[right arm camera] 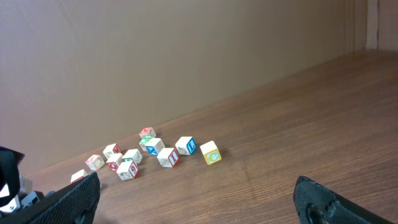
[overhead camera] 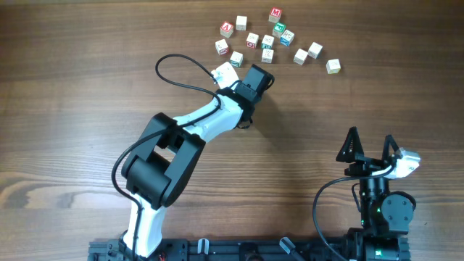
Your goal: Form a circle
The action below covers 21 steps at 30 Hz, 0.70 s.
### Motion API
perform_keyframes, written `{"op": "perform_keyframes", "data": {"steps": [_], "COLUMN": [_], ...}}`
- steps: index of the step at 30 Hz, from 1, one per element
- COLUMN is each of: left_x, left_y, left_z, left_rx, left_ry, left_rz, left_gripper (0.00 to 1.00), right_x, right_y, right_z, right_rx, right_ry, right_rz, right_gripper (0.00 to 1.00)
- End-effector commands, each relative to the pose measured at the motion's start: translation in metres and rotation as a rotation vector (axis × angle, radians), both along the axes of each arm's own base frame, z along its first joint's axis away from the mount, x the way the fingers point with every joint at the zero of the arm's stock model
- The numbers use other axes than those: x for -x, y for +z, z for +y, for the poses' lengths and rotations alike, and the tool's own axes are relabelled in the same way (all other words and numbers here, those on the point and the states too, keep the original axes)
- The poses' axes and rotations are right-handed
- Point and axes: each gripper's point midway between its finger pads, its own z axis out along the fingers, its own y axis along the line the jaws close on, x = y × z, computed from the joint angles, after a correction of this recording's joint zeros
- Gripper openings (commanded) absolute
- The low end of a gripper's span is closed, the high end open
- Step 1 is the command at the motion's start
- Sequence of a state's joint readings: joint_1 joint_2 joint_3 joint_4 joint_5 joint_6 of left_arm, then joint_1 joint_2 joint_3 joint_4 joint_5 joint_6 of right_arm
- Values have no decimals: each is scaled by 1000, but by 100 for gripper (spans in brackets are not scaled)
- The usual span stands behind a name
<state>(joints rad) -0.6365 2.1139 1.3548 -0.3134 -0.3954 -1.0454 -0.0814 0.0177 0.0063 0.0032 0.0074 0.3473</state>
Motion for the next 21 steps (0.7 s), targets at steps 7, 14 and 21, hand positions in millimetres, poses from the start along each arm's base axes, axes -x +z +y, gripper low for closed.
{"op": "perform_keyframes", "data": {"steps": [7,14,21], "left_x": [5,4,4], "left_y": [-22,-21,-21], "left_z": [20,19,19], "left_rx": [-23,-19,-19], "left_ry": [35,35,35], "left_rz": [52,47,47], "left_gripper": [65,45,29], "right_x": [0,0,0], "right_y": [1,1,1], "right_z": [2,2,2], "right_rx": [0,0,0], "right_ry": [10,9,9], "right_rz": [-4,-4,-4], "right_gripper": [100,99,100]}}
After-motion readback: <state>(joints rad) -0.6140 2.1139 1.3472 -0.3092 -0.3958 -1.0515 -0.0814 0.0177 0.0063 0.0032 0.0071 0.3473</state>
